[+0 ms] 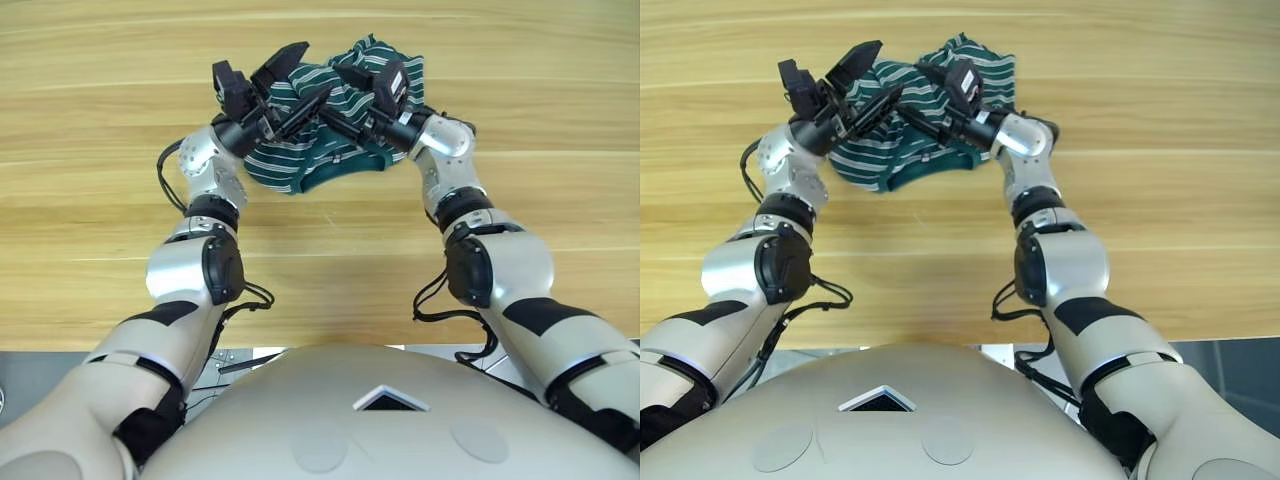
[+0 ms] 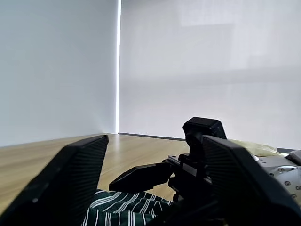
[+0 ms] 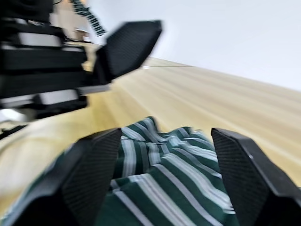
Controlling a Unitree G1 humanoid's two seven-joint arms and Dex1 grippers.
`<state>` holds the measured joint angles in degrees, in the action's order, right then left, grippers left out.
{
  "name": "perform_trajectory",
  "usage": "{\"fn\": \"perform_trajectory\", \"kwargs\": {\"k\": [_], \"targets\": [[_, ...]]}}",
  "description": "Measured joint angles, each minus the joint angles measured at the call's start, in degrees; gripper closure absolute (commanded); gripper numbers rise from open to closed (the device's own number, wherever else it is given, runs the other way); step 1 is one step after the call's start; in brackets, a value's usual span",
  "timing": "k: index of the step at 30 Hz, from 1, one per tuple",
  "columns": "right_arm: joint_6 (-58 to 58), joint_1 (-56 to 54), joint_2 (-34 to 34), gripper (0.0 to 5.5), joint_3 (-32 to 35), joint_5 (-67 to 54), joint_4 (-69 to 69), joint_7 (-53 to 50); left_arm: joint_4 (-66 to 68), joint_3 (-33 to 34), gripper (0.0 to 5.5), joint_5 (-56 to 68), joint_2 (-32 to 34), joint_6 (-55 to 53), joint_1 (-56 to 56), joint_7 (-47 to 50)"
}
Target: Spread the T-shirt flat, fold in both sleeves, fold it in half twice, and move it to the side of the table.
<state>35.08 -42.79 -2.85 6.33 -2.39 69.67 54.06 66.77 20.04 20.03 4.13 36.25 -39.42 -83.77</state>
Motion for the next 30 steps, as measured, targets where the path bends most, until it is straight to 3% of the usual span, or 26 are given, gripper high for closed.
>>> {"fn": "perform_trajectory", "kwargs": {"k": [13,20,30], "targets": [[9.57,4.81,-7.28,1.98,-10.5,14.77,-5.42,-22.85,-23.84,-13.74,1.8,-7.3,1.73,18.81,13.64,9.64],[15.7,7.16,-10.06,1.98,-12.28,12.99,-9.65,-19.83,-24.46,-19.01,1.8,-15.04,6.76,23.99,15.01,19.87],[18.76,8.9,-11.28,1.98,-14.77,10.63,-11.7,-16.05,-26.43,-26.74,1.8,-13.35,9.75,23.73,16.92,21.46]]}}
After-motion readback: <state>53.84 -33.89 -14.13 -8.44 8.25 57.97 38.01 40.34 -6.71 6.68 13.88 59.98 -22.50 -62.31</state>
